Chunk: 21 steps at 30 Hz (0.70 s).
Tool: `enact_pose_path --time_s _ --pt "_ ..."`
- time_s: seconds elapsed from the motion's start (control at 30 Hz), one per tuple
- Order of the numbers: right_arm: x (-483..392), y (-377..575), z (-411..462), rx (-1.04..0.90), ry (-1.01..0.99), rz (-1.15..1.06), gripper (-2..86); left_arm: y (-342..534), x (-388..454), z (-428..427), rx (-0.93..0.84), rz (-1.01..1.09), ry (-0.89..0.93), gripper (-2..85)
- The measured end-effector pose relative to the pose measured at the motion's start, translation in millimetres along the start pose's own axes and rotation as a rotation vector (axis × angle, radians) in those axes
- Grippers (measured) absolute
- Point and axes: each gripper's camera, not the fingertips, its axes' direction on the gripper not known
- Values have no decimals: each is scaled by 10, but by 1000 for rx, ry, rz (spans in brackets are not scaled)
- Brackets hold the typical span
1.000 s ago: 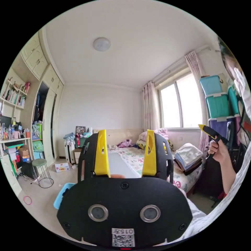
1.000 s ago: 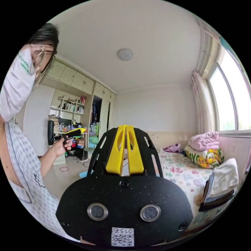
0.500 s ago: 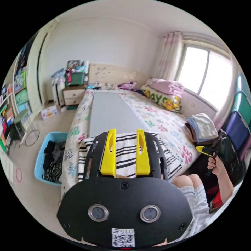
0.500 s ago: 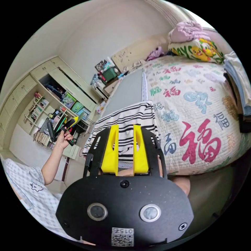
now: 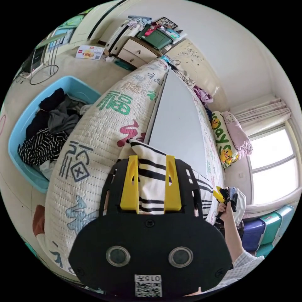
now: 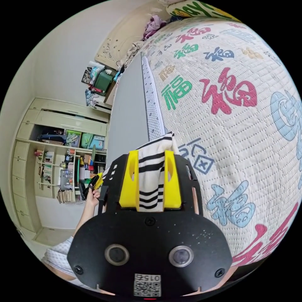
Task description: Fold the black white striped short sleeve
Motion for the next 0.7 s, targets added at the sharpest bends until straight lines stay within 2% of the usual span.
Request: enact_pose_path --time_s 0.07,0.13,0.17,0.33,0.47,0.53,0.57,0.7 --pt "-253 -153 129 -21 52 22 34 -171 -17 153 -41 -2 1 67" --pt "-516 -228 184 -29 135 -14 19 -321 -49 231 -66 2 -76 15" --pt "-704 -266 206 -29 190 -52 15 -413 -77 254 -70 41 -50 9" --pt "-1342 -320 476 -43 373 -111 21 -632 -123 387 -62 77 -78 5" --pt "-2132 -21 276 145 468 -154 46 -784 -81 538 -90 138 -107 33" --pt "-2638 293 158 242 458 -253 51 -837 -72 574 -106 187 -112 46" --pt "-3054 551 204 241 396 -377 56 -864 -71 610 -118 214 -115 52" --pt "-4340 1484 904 -25 199 -766 72 -934 -130 726 -133 206 -81 58"
